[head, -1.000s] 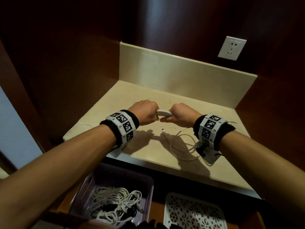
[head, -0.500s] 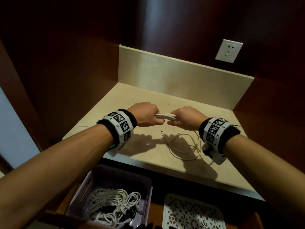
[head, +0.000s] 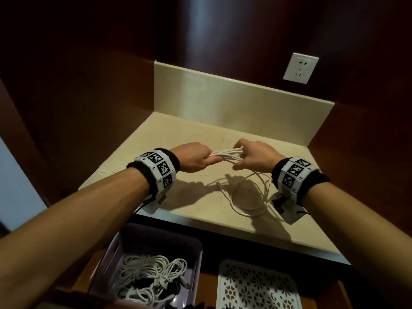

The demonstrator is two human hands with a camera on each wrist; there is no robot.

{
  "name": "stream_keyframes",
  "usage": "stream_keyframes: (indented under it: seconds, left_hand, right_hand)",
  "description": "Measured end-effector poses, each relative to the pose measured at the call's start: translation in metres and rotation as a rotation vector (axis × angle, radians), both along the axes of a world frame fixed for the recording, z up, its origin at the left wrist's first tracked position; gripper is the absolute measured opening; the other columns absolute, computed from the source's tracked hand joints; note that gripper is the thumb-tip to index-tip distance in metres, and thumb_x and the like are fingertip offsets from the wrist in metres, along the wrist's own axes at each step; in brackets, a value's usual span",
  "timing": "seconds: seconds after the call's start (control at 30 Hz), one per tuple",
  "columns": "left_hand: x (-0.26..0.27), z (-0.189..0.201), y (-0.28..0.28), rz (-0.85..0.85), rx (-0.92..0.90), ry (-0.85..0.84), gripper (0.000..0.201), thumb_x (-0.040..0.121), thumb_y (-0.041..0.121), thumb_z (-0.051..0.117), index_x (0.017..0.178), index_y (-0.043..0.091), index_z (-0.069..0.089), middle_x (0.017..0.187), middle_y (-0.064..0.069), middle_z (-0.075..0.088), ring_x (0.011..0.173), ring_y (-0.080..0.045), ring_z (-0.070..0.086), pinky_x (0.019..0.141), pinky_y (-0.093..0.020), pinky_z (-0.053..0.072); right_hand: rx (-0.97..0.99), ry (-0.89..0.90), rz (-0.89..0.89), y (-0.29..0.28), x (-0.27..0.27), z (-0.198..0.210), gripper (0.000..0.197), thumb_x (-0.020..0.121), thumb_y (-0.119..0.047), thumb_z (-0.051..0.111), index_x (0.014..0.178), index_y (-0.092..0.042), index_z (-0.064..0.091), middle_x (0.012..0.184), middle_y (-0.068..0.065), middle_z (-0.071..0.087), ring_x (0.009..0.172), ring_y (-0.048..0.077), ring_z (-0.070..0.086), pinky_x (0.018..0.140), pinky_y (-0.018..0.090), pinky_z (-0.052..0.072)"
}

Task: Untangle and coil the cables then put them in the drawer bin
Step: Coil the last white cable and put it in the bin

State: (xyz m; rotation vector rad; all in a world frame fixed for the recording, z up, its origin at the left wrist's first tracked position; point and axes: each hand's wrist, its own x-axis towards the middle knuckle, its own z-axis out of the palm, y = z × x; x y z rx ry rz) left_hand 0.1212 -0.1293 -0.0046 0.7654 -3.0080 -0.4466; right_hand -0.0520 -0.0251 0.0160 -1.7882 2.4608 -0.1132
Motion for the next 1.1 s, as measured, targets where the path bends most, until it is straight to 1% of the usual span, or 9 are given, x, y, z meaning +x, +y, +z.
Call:
stream_keyframes:
  seconds: [0.17,0.3,0.47,0.57,0.63,0.77,0.9,1.0,1.1]
  left_hand:
    - [0.005,-0.005,-0.011,0.058,-0.018,0.047,0.052,0.102,0.051,0.029,0.076,0.010,0.049,0.066,-0.006,0.047,0.059,-0.023,0.042,0.057,-0.034,0.031]
    - [0.001,-0.006,-0.012,0.074,-0.033,0.088,0.051,0.102,0.050,0.028,0.072,0.013,0.047,0.065,-0.005,0.048,0.059,-0.022,0.043,0.056,-0.034,0.030]
    - [0.000,-0.007,-0.013,0.098,-0.049,0.094,0.054,0.102,0.051,0.027,0.077,0.010,0.050,0.065,-0.006,0.049,0.060,-0.023,0.044,0.054,-0.034,0.029]
    - [-0.002,-0.009,-0.013,0.130,-0.029,0.117,0.053,0.102,0.052,0.027,0.074,0.012,0.048,0.065,-0.005,0.050,0.060,-0.023,0.045,0.054,-0.034,0.030]
    - [-0.002,-0.011,-0.014,0.158,0.000,0.131,0.053,0.101,0.054,0.028,0.072,0.014,0.047,0.066,-0.005,0.051,0.061,-0.024,0.047,0.055,-0.034,0.031]
    - [-0.002,-0.013,-0.015,0.182,0.004,0.087,0.066,0.086,0.073,0.040,0.081,0.009,0.056,0.071,-0.006,0.058,0.065,-0.024,0.052,0.059,-0.034,0.038]
    - [-0.001,-0.018,-0.012,0.139,-0.011,0.044,0.082,0.056,0.089,0.052,0.090,0.015,0.060,0.077,-0.001,0.064,0.069,-0.017,0.057,0.062,-0.032,0.045]
    - [-0.003,-0.021,-0.011,0.131,-0.036,0.026,0.082,0.055,0.088,0.057,0.100,0.020,0.060,0.084,0.002,0.066,0.074,-0.016,0.059,0.064,-0.031,0.049]
    - [-0.004,-0.021,-0.009,0.161,-0.032,0.103,0.078,0.059,0.090,0.053,0.097,0.022,0.061,0.084,0.001,0.066,0.074,-0.017,0.059,0.066,-0.032,0.049]
  right_hand:
    - [0.012,-0.046,-0.157,0.011,-0.023,-0.008,0.038,0.082,-0.041,0.072,0.114,-0.021,0.065,0.111,0.004,0.067,0.102,0.025,0.059,0.087,0.034,0.048]
    - [-0.006,-0.123,-0.148,0.013,-0.020,-0.021,0.042,0.086,-0.044,0.068,0.121,-0.022,0.065,0.111,0.004,0.066,0.105,0.024,0.059,0.090,0.032,0.046]
    - [-0.074,-0.182,-0.168,0.010,-0.015,-0.025,0.031,0.091,-0.042,0.062,0.084,-0.015,0.074,0.073,0.002,0.066,0.076,0.020,0.061,0.070,0.029,0.045]
    - [-0.224,-0.401,-0.265,0.004,-0.014,-0.025,0.030,0.093,-0.031,0.063,0.074,-0.009,0.071,0.056,0.004,0.061,0.054,0.019,0.059,0.063,0.030,0.050]
    - [-0.322,-0.641,-0.321,0.001,-0.011,-0.023,0.025,0.092,-0.019,0.064,0.078,-0.001,0.071,0.055,0.008,0.059,0.051,0.021,0.059,0.065,0.034,0.056]
    - [-0.406,-0.986,-0.380,0.001,0.002,-0.016,0.013,0.093,0.005,0.055,0.085,0.009,0.065,0.066,0.017,0.056,0.044,0.021,0.059,0.054,0.026,0.058]
    - [-0.446,-1.090,-0.414,-0.002,0.007,-0.011,0.019,0.093,0.009,0.050,0.079,0.009,0.063,0.070,0.018,0.057,0.048,0.024,0.061,0.056,0.025,0.059]
    - [-0.464,-1.154,-0.421,-0.004,0.009,-0.007,0.021,0.093,0.011,0.047,0.078,0.009,0.062,0.074,0.018,0.056,0.053,0.024,0.061,0.059,0.026,0.060]
    - [-0.499,-1.262,-0.395,-0.004,0.011,-0.004,0.020,0.093,0.011,0.044,0.081,0.010,0.060,0.077,0.018,0.054,0.061,0.025,0.060,0.057,0.024,0.059]
